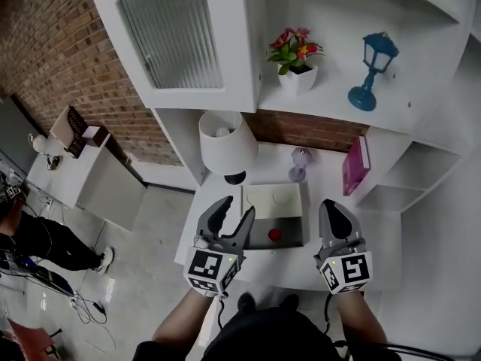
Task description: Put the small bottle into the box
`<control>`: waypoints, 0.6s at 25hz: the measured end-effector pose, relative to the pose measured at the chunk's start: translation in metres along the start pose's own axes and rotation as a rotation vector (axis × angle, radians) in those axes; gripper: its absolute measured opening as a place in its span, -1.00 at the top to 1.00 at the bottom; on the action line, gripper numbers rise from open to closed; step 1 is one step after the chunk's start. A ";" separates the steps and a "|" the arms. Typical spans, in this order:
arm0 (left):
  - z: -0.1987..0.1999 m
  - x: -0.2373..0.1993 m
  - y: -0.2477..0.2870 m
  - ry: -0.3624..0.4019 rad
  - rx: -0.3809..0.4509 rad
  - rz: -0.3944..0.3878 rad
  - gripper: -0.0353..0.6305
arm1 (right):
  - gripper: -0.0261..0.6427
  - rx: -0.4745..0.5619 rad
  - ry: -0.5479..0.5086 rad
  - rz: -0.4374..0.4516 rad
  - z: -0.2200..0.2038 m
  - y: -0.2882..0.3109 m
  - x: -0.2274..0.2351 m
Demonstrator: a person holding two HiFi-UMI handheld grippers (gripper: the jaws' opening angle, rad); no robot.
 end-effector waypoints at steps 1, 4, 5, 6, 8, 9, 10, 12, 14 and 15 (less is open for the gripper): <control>0.005 -0.001 -0.001 0.003 0.008 0.009 0.27 | 0.93 0.009 -0.004 0.003 0.005 0.000 -0.001; 0.016 -0.006 -0.006 0.002 0.023 0.035 0.27 | 0.93 0.030 -0.022 0.011 0.020 -0.001 -0.003; 0.018 -0.007 -0.007 -0.001 0.028 0.039 0.27 | 0.93 0.035 -0.029 0.013 0.024 -0.002 -0.003; 0.019 -0.008 -0.008 -0.004 0.033 0.042 0.27 | 0.93 0.040 -0.034 0.015 0.027 -0.002 -0.003; 0.026 -0.008 -0.009 -0.002 0.053 0.048 0.27 | 0.93 0.047 -0.041 0.019 0.033 -0.003 -0.004; 0.029 -0.008 -0.009 0.000 0.061 0.051 0.27 | 0.93 0.050 -0.044 0.021 0.035 -0.003 -0.004; 0.031 -0.008 -0.009 0.002 0.066 0.052 0.27 | 0.93 0.052 -0.048 0.023 0.036 -0.003 -0.005; 0.033 -0.007 -0.009 0.006 0.074 0.054 0.27 | 0.93 0.054 -0.056 0.027 0.039 -0.004 -0.006; 0.035 -0.005 -0.009 0.010 0.078 0.055 0.27 | 0.93 0.055 -0.057 0.029 0.038 -0.005 -0.005; 0.036 -0.005 -0.009 0.010 0.077 0.055 0.27 | 0.93 0.055 -0.055 0.028 0.038 -0.006 -0.005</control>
Point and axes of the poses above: the fingertips, and each gripper's own axes: y forward along the fingers, x to its right, z out of its top, the point moved 2 cm from there along -y, backward along the fingers, and after that the axes turned 3 degrees about x, right-handed, at the moved point
